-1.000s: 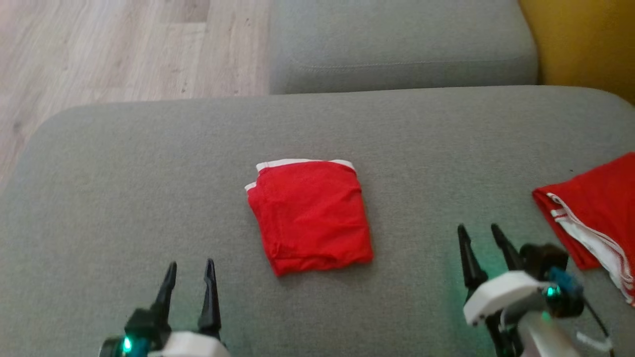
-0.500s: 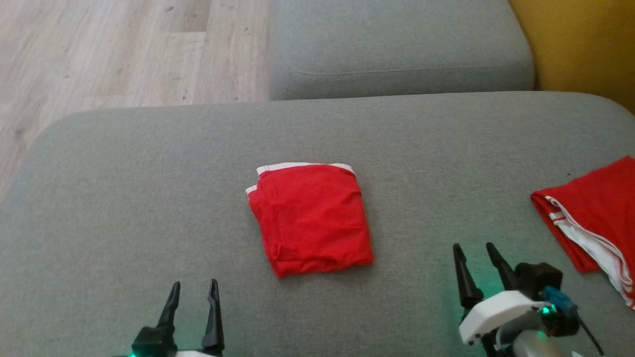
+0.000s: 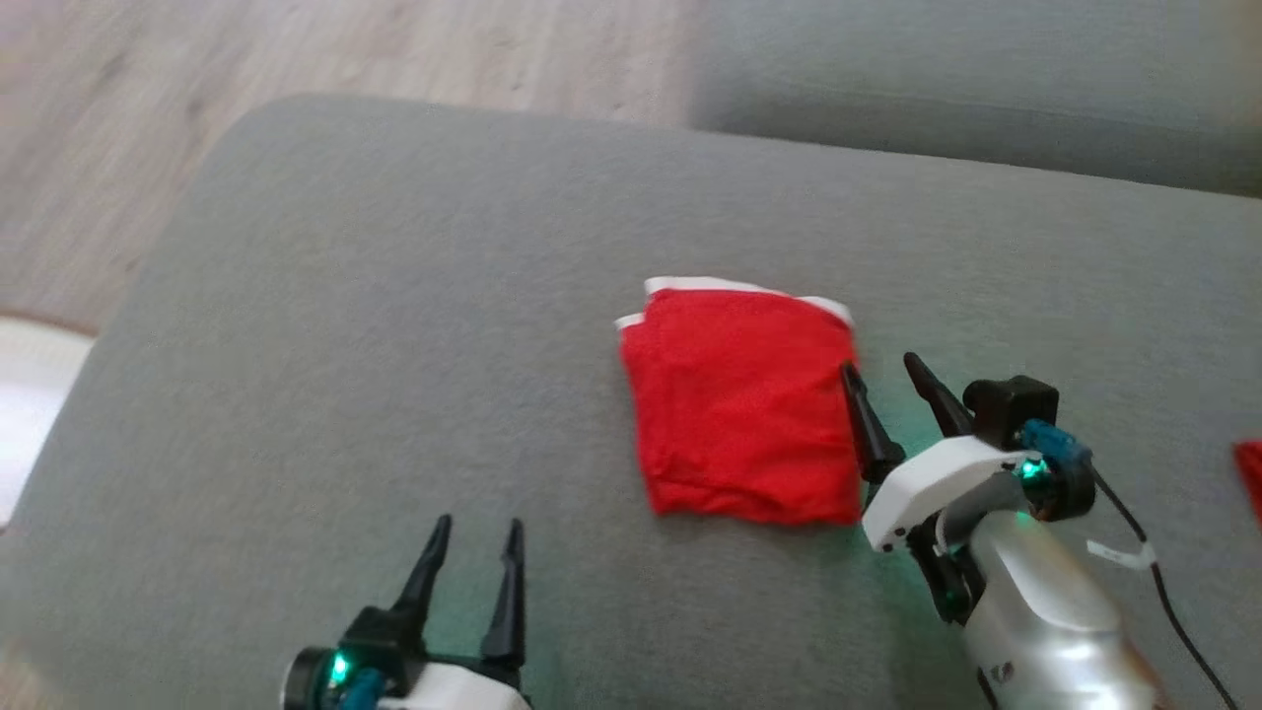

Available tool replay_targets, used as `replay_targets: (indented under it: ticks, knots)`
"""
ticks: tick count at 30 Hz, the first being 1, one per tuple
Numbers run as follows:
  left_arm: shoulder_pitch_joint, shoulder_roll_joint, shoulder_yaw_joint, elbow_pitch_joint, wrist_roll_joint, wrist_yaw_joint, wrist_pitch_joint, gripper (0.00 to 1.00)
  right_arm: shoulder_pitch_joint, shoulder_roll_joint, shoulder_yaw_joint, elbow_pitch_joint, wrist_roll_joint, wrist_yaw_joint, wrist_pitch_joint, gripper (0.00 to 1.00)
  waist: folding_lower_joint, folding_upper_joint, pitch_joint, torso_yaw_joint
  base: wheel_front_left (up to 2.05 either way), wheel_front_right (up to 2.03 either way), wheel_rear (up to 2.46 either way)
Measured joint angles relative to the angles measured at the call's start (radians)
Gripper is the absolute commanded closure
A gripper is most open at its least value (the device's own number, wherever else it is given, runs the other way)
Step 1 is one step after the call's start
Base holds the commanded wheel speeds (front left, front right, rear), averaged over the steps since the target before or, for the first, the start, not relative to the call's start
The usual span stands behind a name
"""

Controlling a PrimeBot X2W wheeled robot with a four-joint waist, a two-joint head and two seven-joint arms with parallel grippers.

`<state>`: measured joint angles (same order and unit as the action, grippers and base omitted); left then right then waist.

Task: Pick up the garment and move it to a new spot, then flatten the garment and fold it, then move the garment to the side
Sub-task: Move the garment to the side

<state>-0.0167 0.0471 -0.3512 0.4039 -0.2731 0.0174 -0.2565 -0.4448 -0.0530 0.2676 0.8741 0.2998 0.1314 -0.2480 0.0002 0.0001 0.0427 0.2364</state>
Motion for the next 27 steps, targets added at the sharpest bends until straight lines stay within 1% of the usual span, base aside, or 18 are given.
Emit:
replay_targets:
  ticks: [3, 6, 7, 8, 9, 12, 16, 19, 21, 22, 27]
  knots:
    - [-0.005, 0.001, -0.035, -0.004, -0.004, 0.0, 0.0, 0.0, -0.03, -0.001, 0.0, 0.098, -0.011, 0.0, 0.004, 0.0, 0.0, 0.0, 0.024, 0.054, 0.0, 0.0, 0.0]
    - [-0.006, 0.001, -0.047, -0.003, -0.017, 0.0, 0.0, 0.0, -0.045, 0.0, -0.004, 0.198, -0.015, 0.0, 0.042, 0.0, 0.0, 0.0, 0.05, 0.095, 0.0, 0.0, 0.0]
    - [-0.006, 0.001, -0.051, -0.002, -0.017, 0.0, 0.0, 0.0, -0.048, -0.001, -0.008, 0.212, -0.01, 0.0, 0.037, 0.44, 0.0, 0.0, 0.059, 0.105, 0.0, 0.0, 0.0]
    - [-0.007, 0.002, -0.054, -0.002, -0.017, 0.0, 0.0, 0.0, -0.059, -0.002, -0.01, 0.22, -0.008, 0.0, 0.03, 0.92, -0.0001, 0.0, 0.068, 0.112, 0.0, 0.0, 0.0]
    - [-0.01, 0.002, -0.061, -0.002, -0.017, 0.001, 0.0, 0.0, -0.072, -0.003, -0.012, 0.227, -0.007, 0.0, 0.026, 1.0, -0.0001, 0.0, 0.075, 0.117, 0.0, 0.0, 0.0]
    - [-0.025, 0.001, -0.066, -0.004, -0.017, 0.002, 0.0, 0.0, -0.105, 0.002, -0.007, 0.234, 0.002, 0.0, 0.009, 1.0, 0.0001, 0.0, 0.088, 0.107, 0.0, 0.0, 0.0]
    - [-0.035, 0.001, -0.059, -0.004, -0.016, 0.001, 0.0, 0.0, -0.1, 0.003, -0.009, 0.226, 0.01, 0.0, 0.0, 1.0, 0.0, 0.0, 0.086, 0.053, 0.0, 0.0, 0.0]
    - [-0.037, 0.002, -0.05, -0.004, -0.016, 0.0, 0.0, 0.0, -0.088, 0.002, -0.011, 0.193, 0.012, 0.0, 0.0, 1.0, -0.0001, 0.0, 0.076, -0.017, 0.0, 0.0, 0.0]
    - [-0.041, 0.002, -0.048, -0.006, -0.016, -0.001, 0.0, 0.0, -0.072, 0.002, -0.011, 0.169, 0.009, 0.0, 0.0, 1.0, -0.0001, 0.0, 0.067, -0.076, 0.0, 0.0, 0.0]
    - [-0.041, 0.002, -0.048, -0.006, -0.016, -0.001, 0.0, 0.0, -0.072, 0.002, -0.011, 0.169, 0.009, 0.0, 0.0, 1.0, -0.0001, 0.0, 0.067, -0.076, 0.0, 0.0, 0.0]
    - [-0.07, 0.001, -0.068, -0.014, -0.035, -0.009, 0.0, 0.0, -0.017, 0.0, -0.002, 0.15, 0.006, 0.0, 0.0, 1.0, -0.0002, 0.0, 0.049, -0.242, 0.0, 0.0, 0.0]
